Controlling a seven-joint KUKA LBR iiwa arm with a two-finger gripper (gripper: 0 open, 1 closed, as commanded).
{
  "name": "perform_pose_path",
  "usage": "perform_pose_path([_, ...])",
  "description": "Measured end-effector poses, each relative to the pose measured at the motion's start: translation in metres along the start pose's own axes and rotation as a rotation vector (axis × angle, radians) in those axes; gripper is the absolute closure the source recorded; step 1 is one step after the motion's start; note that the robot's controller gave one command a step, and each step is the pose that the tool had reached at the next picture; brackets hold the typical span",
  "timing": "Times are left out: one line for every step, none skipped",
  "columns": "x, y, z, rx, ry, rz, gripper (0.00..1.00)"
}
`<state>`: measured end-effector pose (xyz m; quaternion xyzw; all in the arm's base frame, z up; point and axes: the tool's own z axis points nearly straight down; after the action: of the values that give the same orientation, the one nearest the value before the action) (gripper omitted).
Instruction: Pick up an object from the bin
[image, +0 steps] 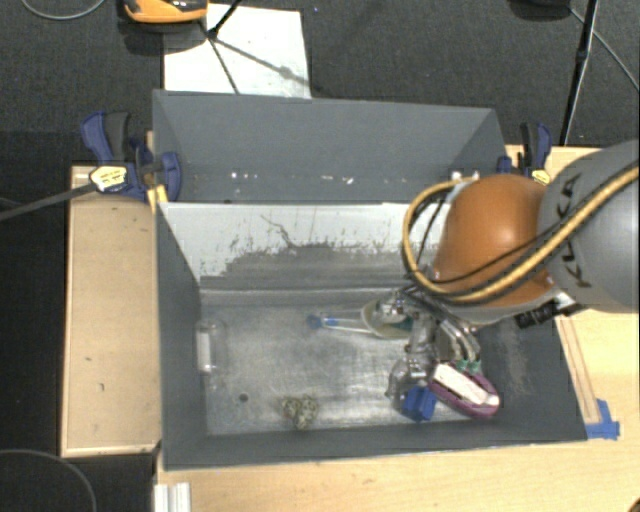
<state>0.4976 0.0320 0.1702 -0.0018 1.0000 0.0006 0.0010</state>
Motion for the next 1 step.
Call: perform_pose_path([-0.0537, -0.0327, 0.0408, 0.001, -0.006, -0.125, 0.0])
